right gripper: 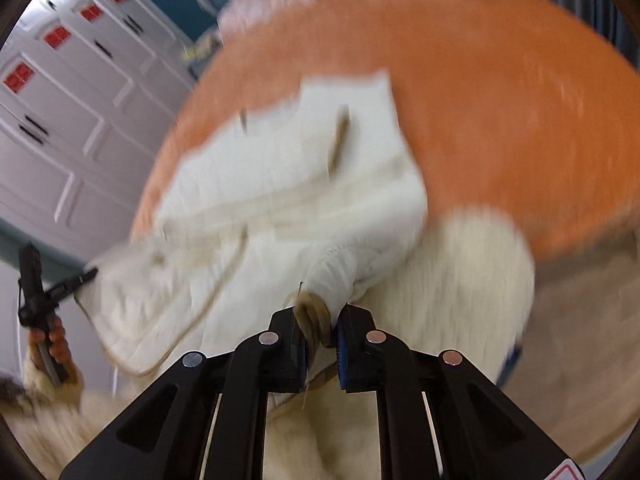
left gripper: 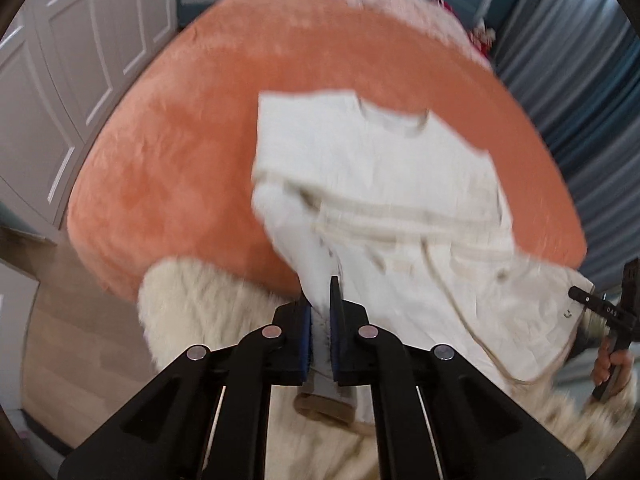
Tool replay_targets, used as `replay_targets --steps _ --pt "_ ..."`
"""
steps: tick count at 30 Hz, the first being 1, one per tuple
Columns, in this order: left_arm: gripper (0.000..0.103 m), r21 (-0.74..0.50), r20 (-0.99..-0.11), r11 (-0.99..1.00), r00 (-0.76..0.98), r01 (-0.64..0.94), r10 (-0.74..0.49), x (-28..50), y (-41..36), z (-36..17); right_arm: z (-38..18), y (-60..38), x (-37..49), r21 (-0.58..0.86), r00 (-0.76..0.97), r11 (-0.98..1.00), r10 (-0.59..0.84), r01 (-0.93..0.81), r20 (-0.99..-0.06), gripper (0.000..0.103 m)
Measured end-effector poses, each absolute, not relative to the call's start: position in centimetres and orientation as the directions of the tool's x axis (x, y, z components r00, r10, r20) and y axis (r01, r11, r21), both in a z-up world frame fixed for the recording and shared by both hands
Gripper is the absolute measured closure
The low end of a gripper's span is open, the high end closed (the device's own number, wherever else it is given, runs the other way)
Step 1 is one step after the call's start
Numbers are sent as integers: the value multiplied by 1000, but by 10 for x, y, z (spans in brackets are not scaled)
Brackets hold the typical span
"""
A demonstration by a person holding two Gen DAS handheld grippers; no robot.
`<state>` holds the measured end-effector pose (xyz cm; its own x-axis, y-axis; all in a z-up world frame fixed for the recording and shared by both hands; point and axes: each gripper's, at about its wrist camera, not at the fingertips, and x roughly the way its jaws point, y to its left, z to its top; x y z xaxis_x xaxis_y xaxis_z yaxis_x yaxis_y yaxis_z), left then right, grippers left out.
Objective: Fold large clothes
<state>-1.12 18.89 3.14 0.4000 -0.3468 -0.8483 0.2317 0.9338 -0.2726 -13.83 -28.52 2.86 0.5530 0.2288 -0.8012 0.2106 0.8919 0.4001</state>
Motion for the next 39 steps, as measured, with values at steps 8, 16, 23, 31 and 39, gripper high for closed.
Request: replay_targets --steps 8,16,23,31,39 --pt "96 -276 -726 944 604 184 -329 92 169 58 76 -319 -32 386 775 896 82 219 -627 94" --pt "93 -220 -752 968 612 119 -246 187 137 16 42 -337 68 424 793 862 45 276 -608 86" --pt "49 -184 -666 983 732 29 -146 199 154 24 57 -354 57 503 884 815 -24 288 -467 36" --pt "26 -244 -725 965 641 100 -250 223 162 9 18 -351 83 428 801 847 4 315 -599 35" --pt "31 -283 -844 956 455 72 -284 262 147 -70 -43 -343 114 327 665 878 13 350 -747 35"
